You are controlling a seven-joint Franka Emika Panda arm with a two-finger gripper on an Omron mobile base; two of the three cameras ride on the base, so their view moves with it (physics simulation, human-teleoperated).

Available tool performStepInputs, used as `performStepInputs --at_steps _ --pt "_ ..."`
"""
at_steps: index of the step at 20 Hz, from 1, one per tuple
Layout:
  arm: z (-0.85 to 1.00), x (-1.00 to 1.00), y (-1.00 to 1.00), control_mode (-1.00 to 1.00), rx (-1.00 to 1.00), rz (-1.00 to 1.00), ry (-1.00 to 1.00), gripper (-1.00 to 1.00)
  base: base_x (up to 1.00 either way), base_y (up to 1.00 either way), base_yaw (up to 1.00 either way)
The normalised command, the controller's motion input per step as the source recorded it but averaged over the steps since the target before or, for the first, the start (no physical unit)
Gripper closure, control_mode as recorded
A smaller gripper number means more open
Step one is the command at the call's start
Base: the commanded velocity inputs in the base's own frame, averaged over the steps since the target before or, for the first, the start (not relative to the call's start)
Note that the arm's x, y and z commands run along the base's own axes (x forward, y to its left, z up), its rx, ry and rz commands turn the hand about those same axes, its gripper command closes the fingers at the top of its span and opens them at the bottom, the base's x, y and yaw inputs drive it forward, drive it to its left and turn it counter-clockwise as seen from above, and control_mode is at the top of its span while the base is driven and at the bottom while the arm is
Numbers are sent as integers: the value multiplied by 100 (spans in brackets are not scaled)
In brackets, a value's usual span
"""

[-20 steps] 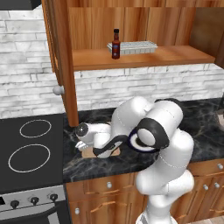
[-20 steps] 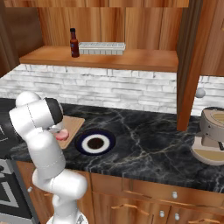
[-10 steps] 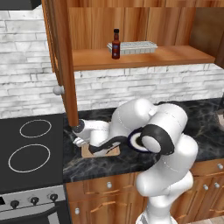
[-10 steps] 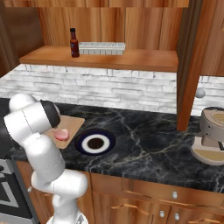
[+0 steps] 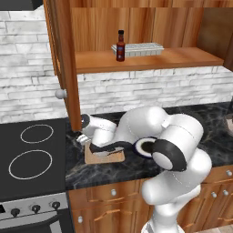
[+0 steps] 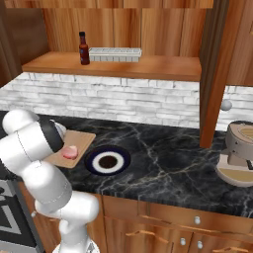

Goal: Pick the steak from the plate and place it on the cutting board. Then pick the condiment bottle from the cabinet and place it next to the cutting board.

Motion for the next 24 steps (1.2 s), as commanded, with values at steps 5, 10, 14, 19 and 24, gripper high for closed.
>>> performStepInputs --at_steps 5,10,14,19,24 --pt "0 0 -37 -100 0 2 0 -100 0 0 0" --pt "5 -2 -43 -100 2 3 0 -100 0 0 0" --pt "23 -8 -35 -100 5 4 -1 -100 0 0 0" --pt "29 -10 -34 -100 6 5 0 -100 0 0 0" --pt "38 -12 -31 -100 6 4 0 -100 0 0 0"
